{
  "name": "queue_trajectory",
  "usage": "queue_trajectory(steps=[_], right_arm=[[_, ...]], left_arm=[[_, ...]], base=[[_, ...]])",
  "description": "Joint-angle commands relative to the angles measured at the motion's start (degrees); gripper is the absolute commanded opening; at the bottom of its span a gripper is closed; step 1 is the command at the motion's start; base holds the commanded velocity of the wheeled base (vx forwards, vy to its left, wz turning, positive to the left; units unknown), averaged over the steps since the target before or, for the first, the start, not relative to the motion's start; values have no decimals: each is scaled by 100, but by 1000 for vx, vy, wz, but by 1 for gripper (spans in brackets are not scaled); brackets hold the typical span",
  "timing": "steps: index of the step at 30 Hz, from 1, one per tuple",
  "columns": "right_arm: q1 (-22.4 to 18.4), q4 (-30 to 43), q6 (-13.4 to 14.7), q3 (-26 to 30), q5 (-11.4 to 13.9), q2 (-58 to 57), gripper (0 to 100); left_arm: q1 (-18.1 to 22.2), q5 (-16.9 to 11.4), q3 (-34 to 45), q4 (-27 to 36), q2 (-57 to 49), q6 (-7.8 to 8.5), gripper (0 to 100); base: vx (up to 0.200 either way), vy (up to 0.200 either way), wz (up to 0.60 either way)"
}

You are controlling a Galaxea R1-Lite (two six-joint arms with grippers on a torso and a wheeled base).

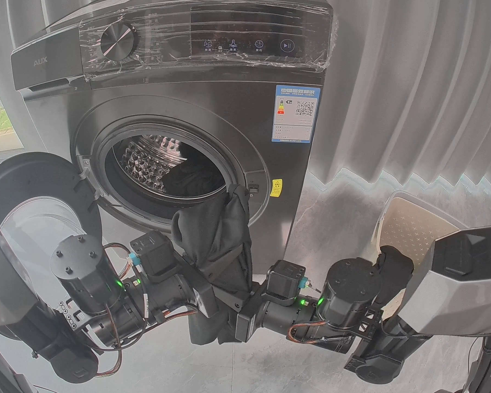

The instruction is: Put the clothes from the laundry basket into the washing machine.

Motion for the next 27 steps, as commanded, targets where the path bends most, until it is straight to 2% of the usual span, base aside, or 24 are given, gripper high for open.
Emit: queue_trajectory(steps=[1, 3, 4, 9, 14, 18, 21, 25, 27], right_arm=[[104, 0, -2, 168, -1, -205, 0], [157, 0, -2, 264, -1, -302, 0], [165, 0, -2, 308, -1, -328, 0], [165, 0, -2, 502, -1, -495, 0], [95, 0, -11, 941, -1, -715, 0], [60, 0, -20, 1108, -1, -847, 0], [51, 0, -20, 1178, -1, -900, 0], [-2, 9, -20, 1213, 8, -1032, 0], [-134, 27, -38, 1205, 17, -1119, 0]], left_arm=[[30, 1, -12, -6, 22, -8, 0], [39, 1, -12, -6, 22, -25, 0], [39, 1, -12, -6, 22, -25, 100], [118, 1, -56, -6, 4, -69, 100], [513, -52, -223, 3, -286, -307, 100], [548, -61, -206, 3, -374, -500, 100], [557, -78, -206, 3, -382, -518, 100], [636, -474, -30, -6, -391, -456, 100], [909, -1010, 49, -6, -470, -421, 100]], base=[[0, 0, 0], [0, 0, 0], [0, 0, 0], [0, 0, 0], [0, 0, 0], [0, 0, 0], [0, 0, 0], [0, 0, 0], [0, 0, 0]])
